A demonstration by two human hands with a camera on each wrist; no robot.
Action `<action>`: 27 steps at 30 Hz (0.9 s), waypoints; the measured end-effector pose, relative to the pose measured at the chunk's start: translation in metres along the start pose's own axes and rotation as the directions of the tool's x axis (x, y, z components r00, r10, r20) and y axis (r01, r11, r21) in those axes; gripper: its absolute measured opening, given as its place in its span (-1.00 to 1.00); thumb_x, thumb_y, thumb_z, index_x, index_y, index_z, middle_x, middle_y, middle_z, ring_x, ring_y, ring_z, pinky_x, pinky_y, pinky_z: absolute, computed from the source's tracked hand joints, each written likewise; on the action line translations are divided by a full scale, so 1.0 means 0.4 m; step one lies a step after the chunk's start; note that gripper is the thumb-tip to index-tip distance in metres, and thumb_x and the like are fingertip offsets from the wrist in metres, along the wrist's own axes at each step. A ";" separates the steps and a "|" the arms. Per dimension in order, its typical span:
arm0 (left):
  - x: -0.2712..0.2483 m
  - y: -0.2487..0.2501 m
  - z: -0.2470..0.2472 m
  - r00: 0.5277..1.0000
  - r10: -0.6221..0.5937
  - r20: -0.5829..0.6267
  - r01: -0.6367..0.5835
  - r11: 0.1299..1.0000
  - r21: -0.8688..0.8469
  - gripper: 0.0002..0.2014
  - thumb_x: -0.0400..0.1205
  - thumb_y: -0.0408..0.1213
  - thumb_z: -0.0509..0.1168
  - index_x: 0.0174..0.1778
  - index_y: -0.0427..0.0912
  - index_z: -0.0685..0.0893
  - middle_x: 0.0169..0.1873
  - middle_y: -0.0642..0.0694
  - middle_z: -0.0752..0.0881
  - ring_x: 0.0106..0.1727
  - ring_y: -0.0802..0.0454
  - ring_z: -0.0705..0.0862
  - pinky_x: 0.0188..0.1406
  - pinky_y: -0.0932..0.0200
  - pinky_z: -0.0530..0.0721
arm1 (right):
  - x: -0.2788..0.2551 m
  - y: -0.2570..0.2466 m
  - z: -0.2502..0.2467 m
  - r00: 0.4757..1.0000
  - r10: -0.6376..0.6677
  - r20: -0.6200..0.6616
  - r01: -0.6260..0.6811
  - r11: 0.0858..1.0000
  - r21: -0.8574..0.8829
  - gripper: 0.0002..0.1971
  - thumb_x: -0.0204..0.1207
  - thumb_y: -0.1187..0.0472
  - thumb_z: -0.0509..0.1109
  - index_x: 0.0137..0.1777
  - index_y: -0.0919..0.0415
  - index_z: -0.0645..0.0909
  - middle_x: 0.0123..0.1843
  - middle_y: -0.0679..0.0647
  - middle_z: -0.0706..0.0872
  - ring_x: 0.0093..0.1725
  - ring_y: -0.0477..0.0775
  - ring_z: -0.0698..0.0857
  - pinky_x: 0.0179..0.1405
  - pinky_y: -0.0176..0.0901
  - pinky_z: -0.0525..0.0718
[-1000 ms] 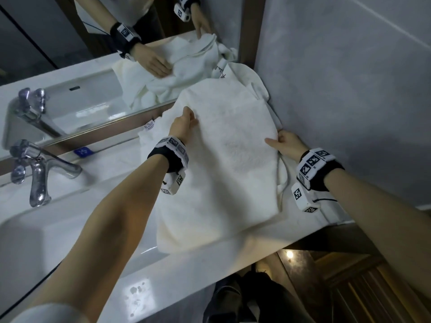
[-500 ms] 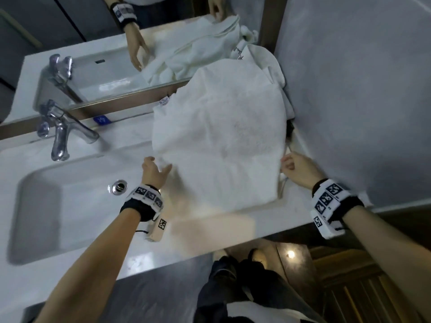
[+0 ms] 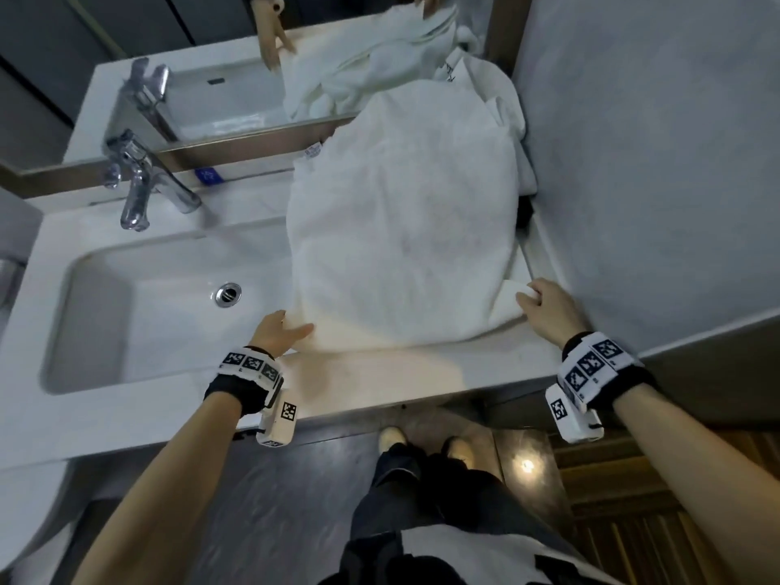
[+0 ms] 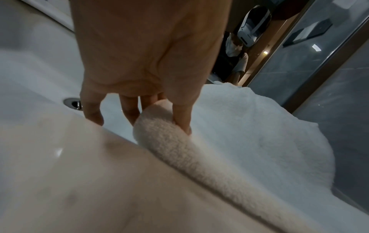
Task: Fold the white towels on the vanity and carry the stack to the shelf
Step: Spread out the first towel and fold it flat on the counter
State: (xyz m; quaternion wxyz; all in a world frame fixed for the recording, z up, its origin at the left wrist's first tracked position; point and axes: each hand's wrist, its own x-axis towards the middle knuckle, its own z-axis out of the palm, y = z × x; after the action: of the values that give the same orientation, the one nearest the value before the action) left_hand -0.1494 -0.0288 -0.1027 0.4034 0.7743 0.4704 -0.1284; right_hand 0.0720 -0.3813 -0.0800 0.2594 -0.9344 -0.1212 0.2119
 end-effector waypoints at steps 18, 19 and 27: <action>-0.048 -0.042 -0.002 0.993 -0.056 -0.108 0.028 0.969 -0.247 -0.51 0.61 -0.26 0.35 0.37 -0.27 0.29 0.09 -0.34 0.55 0.16 -0.30 0.64 0.22 -0.09 0.61 | -0.063 0.003 -0.007 0.992 0.116 -0.048 -0.115 0.993 0.021 -0.58 0.45 0.32 0.39 0.25 0.25 0.32 0.16 0.27 0.59 0.02 0.31 0.61 -0.10 -0.04 0.52; -0.057 -0.043 -0.005 0.991 -0.054 -0.119 0.010 0.938 -0.347 -0.55 0.61 -0.28 0.34 0.33 -0.22 0.29 0.05 -0.33 0.55 0.02 -0.26 0.66 0.07 -0.01 0.66 | -0.068 0.000 -0.012 0.993 0.103 -0.053 -0.102 0.994 0.032 -0.56 0.46 0.36 0.34 0.30 0.22 0.29 0.24 0.27 0.54 0.04 0.32 0.59 -0.06 -0.01 0.55; -0.121 -0.052 -0.046 0.985 0.158 -0.062 -0.164 0.795 -0.584 -0.68 0.68 -0.48 0.04 -0.06 -0.13 0.68 0.08 -0.11 0.63 0.17 -0.10 0.54 0.06 0.13 0.63 | -0.079 0.004 -0.048 0.996 -0.034 0.088 0.017 0.982 0.188 -0.41 0.38 0.65 0.01 0.12 0.04 0.61 0.42 0.16 0.55 -0.01 0.10 0.58 -0.20 -0.10 0.60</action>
State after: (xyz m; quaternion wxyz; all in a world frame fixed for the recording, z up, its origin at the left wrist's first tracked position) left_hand -0.1952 -0.0404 -0.0733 0.6298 0.6497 0.4213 0.0618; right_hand 0.0530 -0.4016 -0.0555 0.3428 -0.8938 -0.1242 0.2612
